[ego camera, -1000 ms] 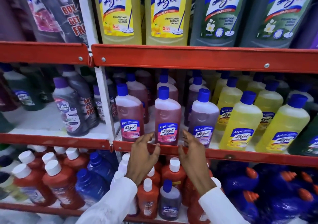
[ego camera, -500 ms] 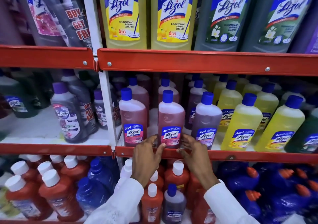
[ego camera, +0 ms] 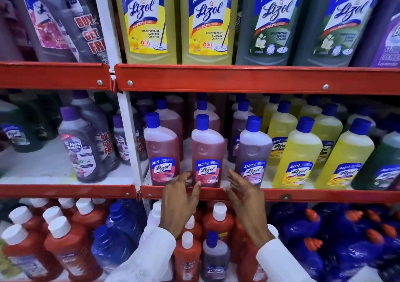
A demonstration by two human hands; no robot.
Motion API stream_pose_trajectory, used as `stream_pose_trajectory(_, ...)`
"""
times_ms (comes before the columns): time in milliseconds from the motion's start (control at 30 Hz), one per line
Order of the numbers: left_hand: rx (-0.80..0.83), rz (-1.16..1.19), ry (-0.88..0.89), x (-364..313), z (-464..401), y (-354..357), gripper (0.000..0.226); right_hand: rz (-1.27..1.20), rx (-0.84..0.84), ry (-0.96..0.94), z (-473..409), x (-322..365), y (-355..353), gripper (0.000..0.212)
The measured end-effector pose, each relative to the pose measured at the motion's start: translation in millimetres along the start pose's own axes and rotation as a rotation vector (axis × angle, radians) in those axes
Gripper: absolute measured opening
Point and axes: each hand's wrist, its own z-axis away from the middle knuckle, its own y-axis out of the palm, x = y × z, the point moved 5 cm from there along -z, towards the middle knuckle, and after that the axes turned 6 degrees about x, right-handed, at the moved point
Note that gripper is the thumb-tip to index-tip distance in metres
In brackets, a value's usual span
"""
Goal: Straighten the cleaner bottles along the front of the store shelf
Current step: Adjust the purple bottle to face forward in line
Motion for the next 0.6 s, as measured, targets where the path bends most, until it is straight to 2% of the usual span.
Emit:
stream_pose_trajectory(67, -0.042, 0.054, -0.03, 5, 0, -9, 0.026, 0.003, -0.131, -0.065, 10, 5, -11, 0.042)
stream_pose_trajectory(133, -0.177, 0.161, -0.05, 3, 8, -20, 0.023, 0.006, -0.277, -0.125, 22, 9, -27, 0.032)
stream_pose_trajectory(200, -0.281, 0.189, -0.001, -6, 25, -22, 0.019, -0.01, -0.371, -0.138, 21, 10, -42, 0.033)
stream_pose_trajectory(233, -0.289, 0.18, 0.043, -42, 33, 3, 0.018, -0.016, -0.379, -0.112, 20, -11, -76, 0.037)
stream_pose_trajectory(267, -0.261, 0.187, 0.094, -76, 37, 31, 0.018, -0.005, -0.341, -0.061, 16, -33, -106, 0.043)
stream_pose_trajectory(400, -0.023, 0.209, 0.129, -90, 20, 62, 0.031, -0.025, -0.037, 0.019, -11, -43, -88, 0.078)
stream_pose_trajectory(467, 0.036, 0.19, 0.115, -90, 12, 72, 0.038, -0.051, 0.036, 0.022, -16, -42, -83, 0.079)
stream_pose_trajectory(600, 0.033, 0.246, 0.065, -81, 5, 75, 0.03, -0.036, 0.063, 0.046, -18, -44, -78, 0.063)
